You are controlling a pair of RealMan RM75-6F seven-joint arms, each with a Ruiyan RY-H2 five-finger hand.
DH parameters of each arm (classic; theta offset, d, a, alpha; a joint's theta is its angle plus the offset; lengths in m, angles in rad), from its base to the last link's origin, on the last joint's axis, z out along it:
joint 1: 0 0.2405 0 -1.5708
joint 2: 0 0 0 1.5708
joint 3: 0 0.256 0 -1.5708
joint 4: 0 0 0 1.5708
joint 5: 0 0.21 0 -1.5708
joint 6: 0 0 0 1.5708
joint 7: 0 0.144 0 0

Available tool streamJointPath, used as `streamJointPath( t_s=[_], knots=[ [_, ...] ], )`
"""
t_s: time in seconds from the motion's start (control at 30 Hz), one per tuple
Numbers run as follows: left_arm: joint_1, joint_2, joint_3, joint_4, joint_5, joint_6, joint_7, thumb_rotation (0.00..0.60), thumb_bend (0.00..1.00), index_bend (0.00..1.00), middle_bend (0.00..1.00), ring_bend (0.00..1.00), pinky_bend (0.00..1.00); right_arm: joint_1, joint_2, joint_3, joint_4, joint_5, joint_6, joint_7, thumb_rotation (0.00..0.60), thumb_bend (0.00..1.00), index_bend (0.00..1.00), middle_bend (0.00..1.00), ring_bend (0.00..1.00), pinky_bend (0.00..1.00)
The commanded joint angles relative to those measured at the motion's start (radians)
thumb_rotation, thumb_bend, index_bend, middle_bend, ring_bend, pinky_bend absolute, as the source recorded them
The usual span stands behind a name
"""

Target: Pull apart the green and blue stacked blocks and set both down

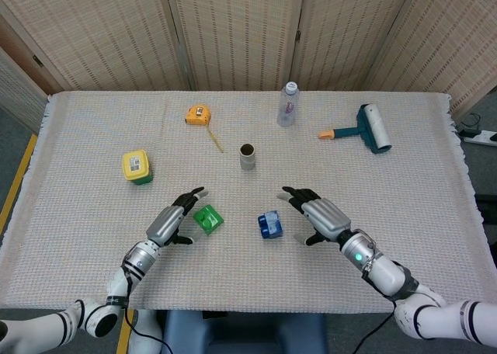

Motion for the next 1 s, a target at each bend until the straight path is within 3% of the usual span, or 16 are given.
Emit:
streamJointPath(
  t_s=[0.03,0.2,0.3,0.4,0.6,0.83,1.0],
  knots=[
    [0.06,0.091,0.015,-0.105,0.004,0.106,0.165,0.6,0.44,0.0,0.0,0.0,0.0,-0.099,0.007,-0.053,0.022,-0.126,0.196,-0.158,0.6,0.39,0.0,0.0,0.0,0.0],
    [0.153,0.216,0.083,-0.199,0.046,0.231,0.388,0.6,0.44,0.01,0.0,0.0,0.0,-0.254,-0.152,-0.089,0.182,-0.169,0.509,-0.494,0.6,0.39,0.0,0.0,0.0,0.0],
    [0.223,0.269,0.133,-0.218,0.103,0.344,0.578,0.6,0.44,0.01,0.0,0.0,0.0,-0.314,-0.218,-0.108,0.251,-0.149,0.565,-0.531,0.6,0.39,0.0,0.0,0.0,0.0],
    [0.301,0.278,0.17,-0.195,0.145,0.46,0.682,0.6,0.44,0.01,0.0,0.0,0.0,-0.351,-0.243,-0.121,0.29,-0.131,0.58,-0.553,0.6,0.39,0.0,0.0,0.0,0.0],
    [0.413,0.302,0.205,-0.087,0.139,0.56,0.64,0.6,0.43,0.01,0.0,0.0,0.0,-0.404,-0.266,-0.126,0.332,-0.145,0.633,-0.562,0.6,0.39,0.0,0.0,0.0,0.0],
    [0.466,0.37,0.17,-0.205,0.092,0.608,0.716,0.6,0.43,0.01,0.0,0.0,0.0,-0.415,-0.277,-0.102,0.365,-0.12,0.597,-0.524,0.6,0.39,0.0,0.0,0.0,0.0],
    [0.457,0.393,0.18,-0.213,0.096,0.544,0.693,0.6,0.43,0.01,0.0,0.0,0.0,-0.413,-0.278,-0.098,0.361,-0.122,0.567,-0.522,0.6,0.39,0.0,0.0,0.0,0.0]
  ],
)
